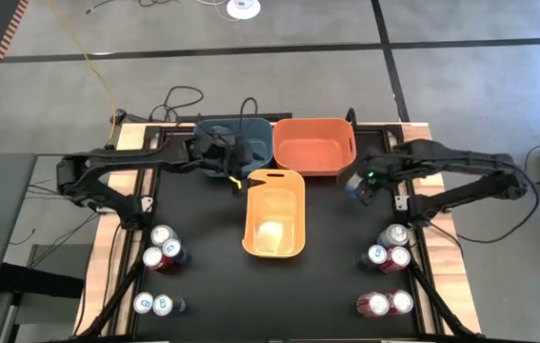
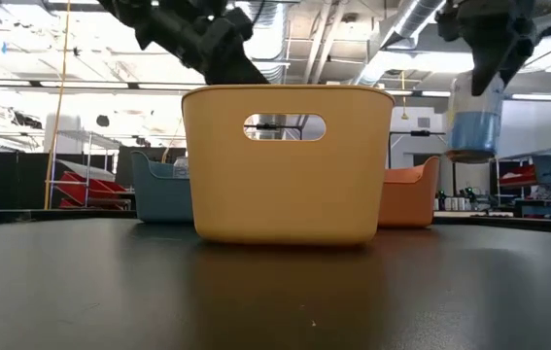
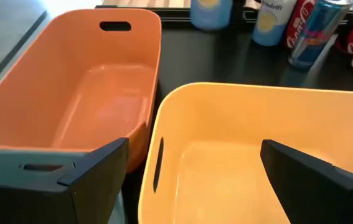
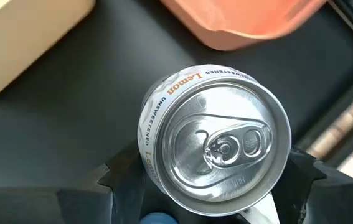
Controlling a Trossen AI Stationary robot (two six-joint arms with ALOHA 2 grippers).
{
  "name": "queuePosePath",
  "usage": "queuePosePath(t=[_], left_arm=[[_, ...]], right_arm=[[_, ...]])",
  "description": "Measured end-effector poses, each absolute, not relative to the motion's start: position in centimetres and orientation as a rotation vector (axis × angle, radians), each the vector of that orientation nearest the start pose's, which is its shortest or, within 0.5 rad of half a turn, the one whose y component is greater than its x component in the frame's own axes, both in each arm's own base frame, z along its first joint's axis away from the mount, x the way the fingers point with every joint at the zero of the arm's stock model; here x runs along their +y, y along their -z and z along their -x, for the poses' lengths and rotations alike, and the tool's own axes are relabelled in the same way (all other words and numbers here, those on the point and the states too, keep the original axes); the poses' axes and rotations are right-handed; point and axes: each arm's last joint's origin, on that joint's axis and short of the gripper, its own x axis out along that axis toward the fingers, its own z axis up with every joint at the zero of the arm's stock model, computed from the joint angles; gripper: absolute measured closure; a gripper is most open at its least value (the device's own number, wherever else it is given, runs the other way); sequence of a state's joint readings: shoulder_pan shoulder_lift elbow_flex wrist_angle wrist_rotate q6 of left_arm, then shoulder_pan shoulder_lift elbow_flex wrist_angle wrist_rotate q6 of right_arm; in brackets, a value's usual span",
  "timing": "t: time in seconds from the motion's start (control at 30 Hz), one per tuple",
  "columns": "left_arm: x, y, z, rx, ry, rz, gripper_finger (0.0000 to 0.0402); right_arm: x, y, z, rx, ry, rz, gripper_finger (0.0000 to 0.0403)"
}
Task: Sort soda cans
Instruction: Put the top blue-white soda can into the blue bin
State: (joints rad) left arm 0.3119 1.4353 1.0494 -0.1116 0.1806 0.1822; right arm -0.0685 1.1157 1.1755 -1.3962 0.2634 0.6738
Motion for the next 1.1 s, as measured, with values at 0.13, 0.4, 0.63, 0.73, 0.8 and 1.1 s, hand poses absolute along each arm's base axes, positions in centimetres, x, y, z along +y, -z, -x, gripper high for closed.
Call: queuePosePath(t=[0.13,0.4,0.63,0.73,0.8,1.1], left_arm=[[9.1,-28.2,-31.7,0.491,-0.07,-0.049,0.0042],[7.4,-28.3,-33.6,0.444,0.001,-0.135,0.0042],[5.8,-29.2,-34.2,0.346,0.038,-0.162,0.0041],[5.2,-29.5,-34.3,0.325,0.054,-0.172,0.0028],[4.9,-29.4,-34.4,0.324,0.061,-0.176,0.0014],[4.9,-29.7,-34.5,0.304,0.029,-0.172,0.0004]], right_arm=[[-1.0,-31.5,-18.7,1.195,0.668,-0.4,0.0139],[0.6,-33.4,-22.8,1.168,0.566,-0.3,0.0139],[0.4,-34.8,-27.4,1.115,0.511,-0.138,0.0139],[0.1,-35.2,-29.5,1.068,0.47,-0.087,0.0139],[0.1,-35.4,-30.5,1.054,0.442,-0.051,0.0139],[0.2,-35.7,-33.7,1.03,0.378,0.038,0.014]])
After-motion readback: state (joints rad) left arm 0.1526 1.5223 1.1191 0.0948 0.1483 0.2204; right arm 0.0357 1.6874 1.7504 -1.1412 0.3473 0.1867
